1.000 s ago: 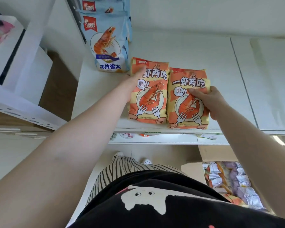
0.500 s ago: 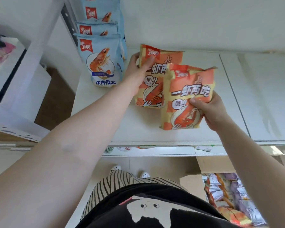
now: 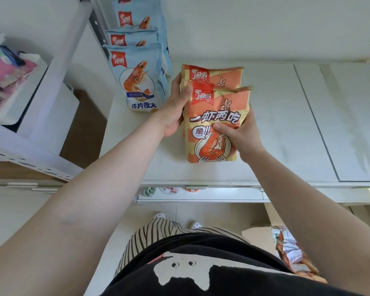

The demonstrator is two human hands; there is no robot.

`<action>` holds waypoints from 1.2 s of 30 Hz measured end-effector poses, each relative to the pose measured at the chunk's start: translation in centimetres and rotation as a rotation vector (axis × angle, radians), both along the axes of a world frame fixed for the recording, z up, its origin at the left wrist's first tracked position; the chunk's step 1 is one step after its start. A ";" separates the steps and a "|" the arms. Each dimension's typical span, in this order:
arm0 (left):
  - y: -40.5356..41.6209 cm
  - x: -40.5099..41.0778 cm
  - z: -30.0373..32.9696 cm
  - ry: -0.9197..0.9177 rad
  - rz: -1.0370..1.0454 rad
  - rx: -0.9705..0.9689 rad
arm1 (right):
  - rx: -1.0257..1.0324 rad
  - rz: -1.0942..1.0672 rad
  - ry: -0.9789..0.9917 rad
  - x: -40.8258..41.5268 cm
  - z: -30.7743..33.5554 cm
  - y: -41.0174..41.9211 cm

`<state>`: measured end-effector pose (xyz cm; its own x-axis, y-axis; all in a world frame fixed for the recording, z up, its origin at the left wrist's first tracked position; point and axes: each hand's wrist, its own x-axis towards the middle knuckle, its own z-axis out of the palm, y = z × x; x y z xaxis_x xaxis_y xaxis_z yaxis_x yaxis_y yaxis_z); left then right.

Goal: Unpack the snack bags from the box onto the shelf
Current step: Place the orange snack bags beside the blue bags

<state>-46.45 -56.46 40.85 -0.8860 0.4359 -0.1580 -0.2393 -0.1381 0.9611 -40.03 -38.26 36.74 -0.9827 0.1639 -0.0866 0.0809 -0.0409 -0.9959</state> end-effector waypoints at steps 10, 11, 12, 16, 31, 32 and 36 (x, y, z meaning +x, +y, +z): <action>-0.5 -1.0 -1.5 0.208 -0.116 -0.307 | 0.116 0.177 0.005 -0.3 -1.8 2.1; -0.4 -1.0 -1.5 0.213 -0.113 -0.316 | 0.123 0.225 -0.020 -0.3 -2.0 2.3; -0.3 -0.9 -1.3 0.217 -0.115 -0.330 | 0.128 0.258 -0.036 -0.2 -2.0 2.4; -0.2 -1.4 0.6 0.324 -0.105 -0.400 | 0.157 0.212 -0.036 -0.8 -2.1 2.6; 2.3 -3.0 3.8 0.749 -0.083 -0.759 | 0.227 0.168 0.038 -1.2 -2.4 2.1; 2.4 -3.0 3.9 0.719 -0.087 -0.749 | 0.231 0.167 0.039 -1.1 -2.5 2.2; 2.8 -2.5 4.5 0.508 -0.116 -0.565 | 0.245 0.140 0.052 -1.2 -2.6 2.5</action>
